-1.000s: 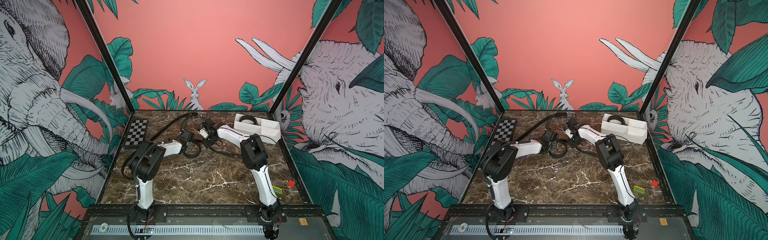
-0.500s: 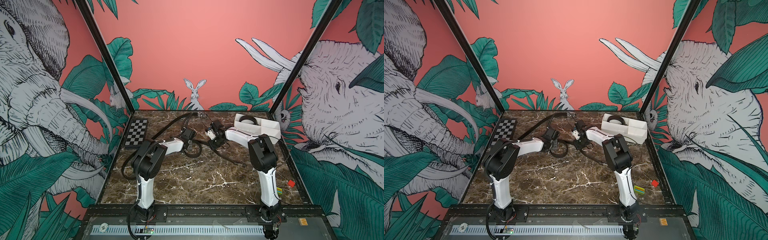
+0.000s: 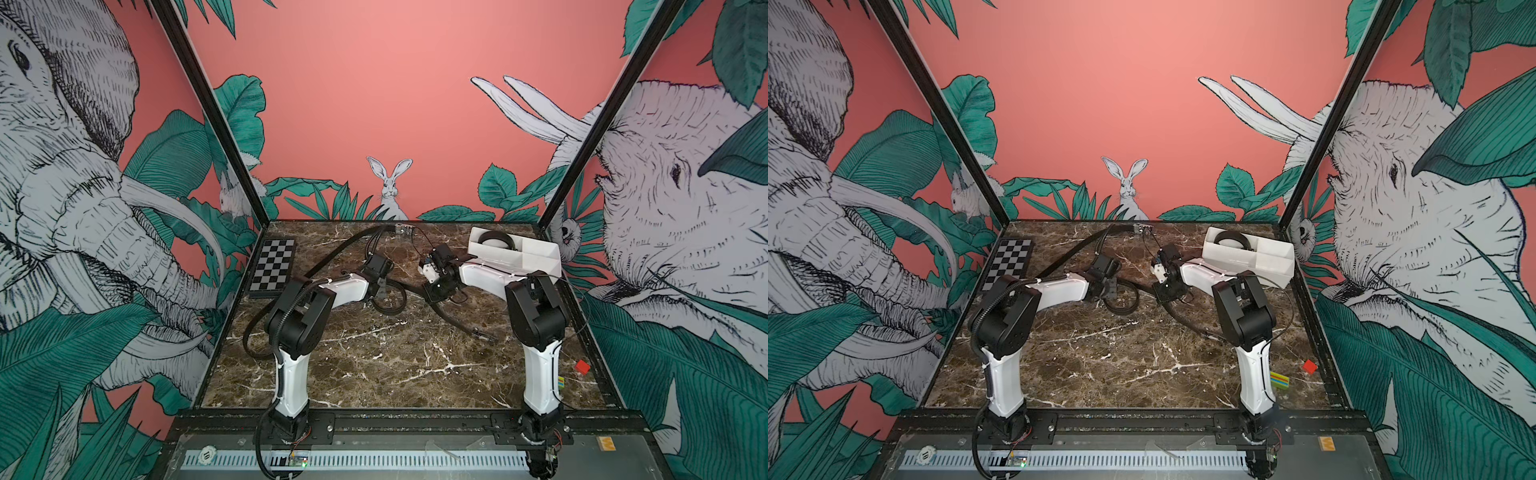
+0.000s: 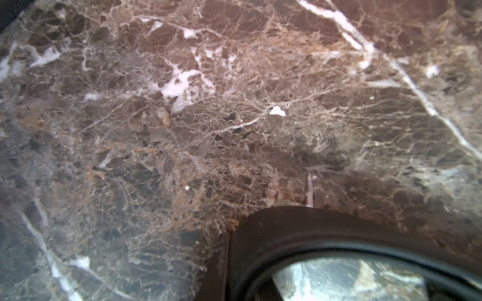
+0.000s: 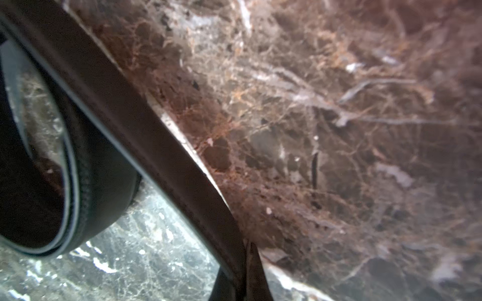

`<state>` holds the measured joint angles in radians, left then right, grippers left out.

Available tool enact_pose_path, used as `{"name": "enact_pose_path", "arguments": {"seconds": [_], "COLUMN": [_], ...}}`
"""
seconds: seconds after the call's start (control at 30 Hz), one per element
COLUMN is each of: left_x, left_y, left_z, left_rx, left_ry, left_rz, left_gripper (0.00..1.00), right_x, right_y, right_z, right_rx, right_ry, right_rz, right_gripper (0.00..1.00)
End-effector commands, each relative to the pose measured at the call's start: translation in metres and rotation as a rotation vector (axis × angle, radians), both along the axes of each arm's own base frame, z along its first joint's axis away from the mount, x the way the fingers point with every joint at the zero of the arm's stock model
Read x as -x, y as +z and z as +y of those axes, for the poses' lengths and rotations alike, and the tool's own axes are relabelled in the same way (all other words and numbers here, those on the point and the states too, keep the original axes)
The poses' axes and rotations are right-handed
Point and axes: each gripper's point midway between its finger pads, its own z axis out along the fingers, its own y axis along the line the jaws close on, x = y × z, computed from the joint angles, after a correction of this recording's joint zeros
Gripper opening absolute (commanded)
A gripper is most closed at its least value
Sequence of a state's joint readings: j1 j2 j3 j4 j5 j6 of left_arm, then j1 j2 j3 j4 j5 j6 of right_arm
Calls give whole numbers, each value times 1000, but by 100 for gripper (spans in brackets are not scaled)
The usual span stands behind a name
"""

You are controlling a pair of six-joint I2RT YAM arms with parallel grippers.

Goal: Place the belts into the storage roll
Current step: Roll the belt at the center of the board.

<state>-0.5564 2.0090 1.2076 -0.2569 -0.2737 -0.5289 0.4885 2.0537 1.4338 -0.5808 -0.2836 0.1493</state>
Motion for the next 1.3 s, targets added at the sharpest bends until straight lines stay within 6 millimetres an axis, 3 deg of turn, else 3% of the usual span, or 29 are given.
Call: {"name": "enact_pose_path", "arguments": {"seconds": [0.0,0.2,0.33,0.43,0.57,0.73,0.87,0.97,1.07,1.17,1.27], "left_x": [152,140,139,137,128,124,129,133,136,137,136], "left_y": [-109,-104,-107,-109,-109,-108,-114,-117,-120,-123,-125], "left_z": [82,69,65,58,43,24,20,19,19,16,14], "left_rx": [-260,-240,-219,-186,-116,-75,-63,-70,-64,-48,-42], "left_ry": [85,84,87,91,108,95,86,76,77,78,75], "left_rz": [670,642,644,645,629,618,628,634,634,634,629], "left_gripper": [1,0,0,0,0,0,0,0,0,0,0], "right_x": [52,94,99,93,98,117,108,99,89,72,43], "right_y": [-10,-8,0,7,4,5,21,46,69,78,79], "right_z": [-33,6,22,15,20,69,119,150,142,108,70], "right_rx": [123,25,-42,-1,3,-100,-257,-388,-383,-335,-274], "right_ry": [-101,-139,-155,-137,-127,-132,-141,-117,-105,-142,-187], "right_rz": [188,232,218,184,211,230,202,198,157,126,67], "right_gripper": [6,32,45,47,37,43,47,49,56,60,62]}}
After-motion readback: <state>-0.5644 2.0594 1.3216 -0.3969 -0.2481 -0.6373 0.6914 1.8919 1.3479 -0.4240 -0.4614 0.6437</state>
